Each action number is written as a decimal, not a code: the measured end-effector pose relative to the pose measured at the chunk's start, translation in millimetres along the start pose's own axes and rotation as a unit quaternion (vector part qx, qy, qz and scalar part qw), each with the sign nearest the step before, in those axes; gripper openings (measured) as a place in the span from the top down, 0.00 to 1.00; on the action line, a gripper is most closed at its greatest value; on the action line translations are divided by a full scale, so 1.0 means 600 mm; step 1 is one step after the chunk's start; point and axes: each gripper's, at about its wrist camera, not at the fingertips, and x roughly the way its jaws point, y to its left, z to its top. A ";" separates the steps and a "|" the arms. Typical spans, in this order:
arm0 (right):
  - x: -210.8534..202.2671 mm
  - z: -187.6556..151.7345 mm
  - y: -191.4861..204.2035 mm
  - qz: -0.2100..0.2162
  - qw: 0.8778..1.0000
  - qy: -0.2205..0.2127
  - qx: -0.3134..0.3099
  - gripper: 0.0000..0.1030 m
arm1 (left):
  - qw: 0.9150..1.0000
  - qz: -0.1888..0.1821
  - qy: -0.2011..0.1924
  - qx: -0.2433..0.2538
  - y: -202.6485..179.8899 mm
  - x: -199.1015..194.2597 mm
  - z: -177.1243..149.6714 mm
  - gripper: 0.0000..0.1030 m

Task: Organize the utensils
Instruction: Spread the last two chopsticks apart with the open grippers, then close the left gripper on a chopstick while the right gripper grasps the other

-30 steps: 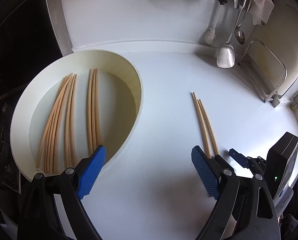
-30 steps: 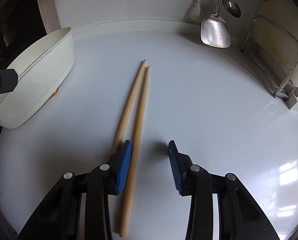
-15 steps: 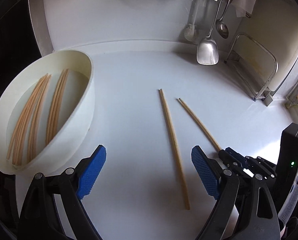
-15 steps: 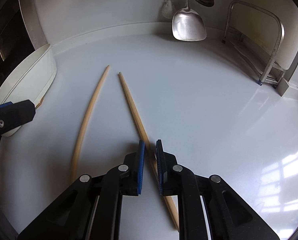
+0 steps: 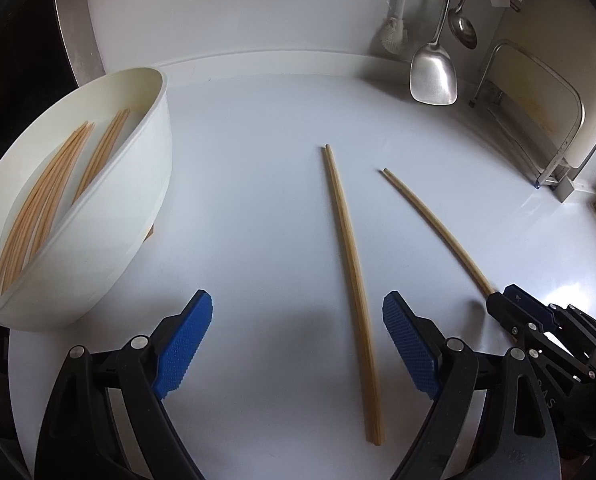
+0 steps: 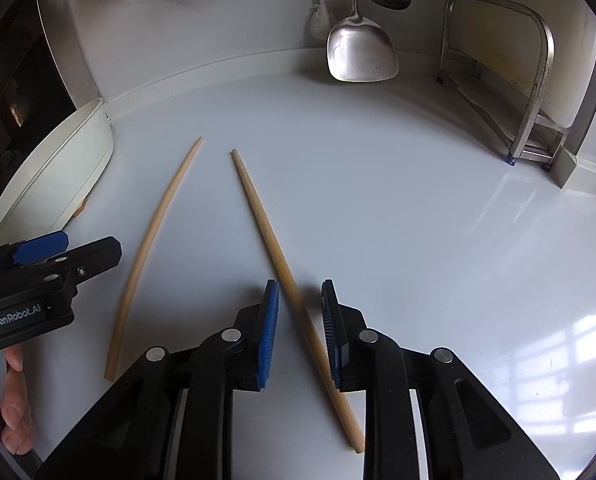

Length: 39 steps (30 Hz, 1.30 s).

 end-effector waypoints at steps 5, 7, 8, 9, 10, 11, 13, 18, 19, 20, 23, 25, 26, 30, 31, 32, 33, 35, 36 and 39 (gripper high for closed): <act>0.003 0.004 0.006 -0.013 1.000 -0.001 -0.025 0.79 | 1.000 0.007 0.009 -0.001 -0.004 0.017 -0.003 0.17; 0.003 0.004 0.005 -0.016 0.999 0.000 -0.030 0.79 | 1.000 0.012 0.010 0.001 -0.007 0.022 -0.005 0.17; 0.003 0.003 0.004 -0.018 0.999 0.000 -0.032 0.79 | 1.000 0.013 0.011 0.002 -0.008 0.023 -0.006 0.17; 0.003 0.003 0.003 -0.020 0.999 0.000 -0.033 0.79 | 1.000 0.015 0.012 0.003 -0.009 0.025 -0.007 0.17; 0.003 0.002 0.002 -0.022 0.999 0.000 -0.034 0.79 | 1.000 0.015 0.015 0.002 -0.010 0.027 -0.009 0.17; 0.002 0.001 0.001 -0.023 0.999 0.000 -0.036 0.79 | 1.000 0.015 0.017 0.003 -0.011 0.029 -0.011 0.17; 0.000 -0.001 0.000 -0.024 0.999 0.000 -0.038 0.79 | 1.000 0.021 0.016 0.008 -0.014 0.029 -0.016 0.17; -0.002 -0.004 0.005 -0.028 0.998 -0.003 -0.047 0.79 | 0.999 0.007 -0.002 0.031 -0.030 0.019 -0.022 0.38; -0.002 -0.004 0.009 -0.029 0.998 -0.002 -0.050 0.81 | 0.999 0.005 -0.003 0.034 -0.033 0.018 -0.022 0.45; -0.002 -0.003 0.012 -0.028 0.998 -0.001 -0.053 0.87 | 0.999 0.003 -0.005 0.037 -0.036 0.017 -0.021 0.54; -0.002 -0.006 0.023 -0.030 0.997 0.002 -0.069 0.93 | 0.999 -0.005 -0.006 0.047 -0.045 0.012 -0.021 0.86; -0.004 -0.008 0.025 -0.027 0.997 0.003 -0.070 0.94 | 0.998 -0.003 -0.005 0.057 -0.053 0.011 -0.022 0.93; -0.005 -0.009 0.024 -0.024 0.998 0.003 -0.065 0.94 | 0.998 -0.001 -0.004 0.061 -0.056 0.010 -0.023 0.93; -0.012 -0.007 0.009 -0.001 1.000 0.007 -0.025 0.94 | 0.998 -0.013 0.008 0.060 -0.053 0.006 -0.022 0.93; -0.016 -0.006 0.008 0.003 1.000 0.006 -0.018 0.94 | 0.998 -0.014 0.008 0.061 -0.052 0.002 -0.019 0.93; -0.021 -0.003 0.008 0.005 1.000 0.005 -0.013 0.94 | 0.998 -0.016 0.008 0.061 -0.050 -0.004 -0.017 0.93; -0.027 -0.001 0.010 0.007 1.000 0.002 -0.011 0.94 | 0.998 -0.022 0.008 0.059 -0.046 -0.012 -0.015 0.93; -0.042 0.009 0.015 0.009 1.000 -0.003 -0.006 0.94 | 0.998 -0.034 0.010 0.053 -0.041 -0.028 -0.007 0.93; -0.049 0.015 0.018 0.012 1.000 -0.005 -0.004 0.94 | 0.998 -0.040 0.009 0.051 -0.039 -0.038 -0.002 0.93; -0.075 0.036 0.033 0.017 1.000 -0.014 0.001 0.94 | 0.998 -0.049 -0.003 0.050 -0.027 -0.074 0.017 0.93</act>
